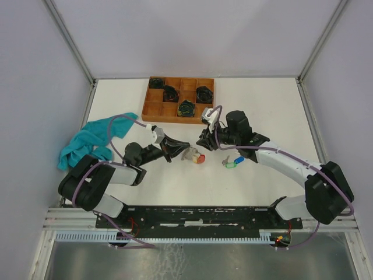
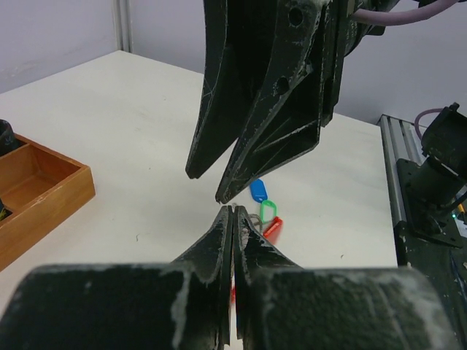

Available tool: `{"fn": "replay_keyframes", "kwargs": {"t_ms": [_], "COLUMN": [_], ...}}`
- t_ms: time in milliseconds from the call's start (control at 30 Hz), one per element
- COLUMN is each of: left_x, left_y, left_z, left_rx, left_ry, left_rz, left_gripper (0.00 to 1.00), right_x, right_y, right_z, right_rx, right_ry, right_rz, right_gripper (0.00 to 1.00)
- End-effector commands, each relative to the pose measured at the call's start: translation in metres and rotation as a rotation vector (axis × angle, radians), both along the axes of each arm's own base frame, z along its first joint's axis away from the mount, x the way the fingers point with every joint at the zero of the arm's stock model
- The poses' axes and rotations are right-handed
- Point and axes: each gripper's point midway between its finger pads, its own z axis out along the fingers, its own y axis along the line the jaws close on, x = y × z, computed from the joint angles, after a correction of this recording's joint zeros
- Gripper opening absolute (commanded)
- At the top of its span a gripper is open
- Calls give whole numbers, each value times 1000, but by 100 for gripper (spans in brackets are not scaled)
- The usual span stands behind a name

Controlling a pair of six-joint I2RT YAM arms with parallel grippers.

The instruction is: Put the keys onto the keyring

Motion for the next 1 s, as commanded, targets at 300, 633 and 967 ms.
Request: {"fn": "replay_keyframes", "kwargs": {"t_ms": [300, 633, 967], "left_x": [0, -4, -9], "left_y": [-4, -4, -2], "left_z": [7, 4, 17], "left_rx": [-42, -55, -75], "left_ry": [-127, -119, -149], "left_rz": [-21, -38, -39], "left_gripper": [3, 3, 3], "right_x": [-30, -31, -25], "right_y": [20, 22, 11], "right_z": [-15, -9, 10], "right_rx": [110, 153, 152], "right_ry": [83, 41, 158], "right_rz": [84, 69, -80], "right_gripper": [40, 41, 40]}}
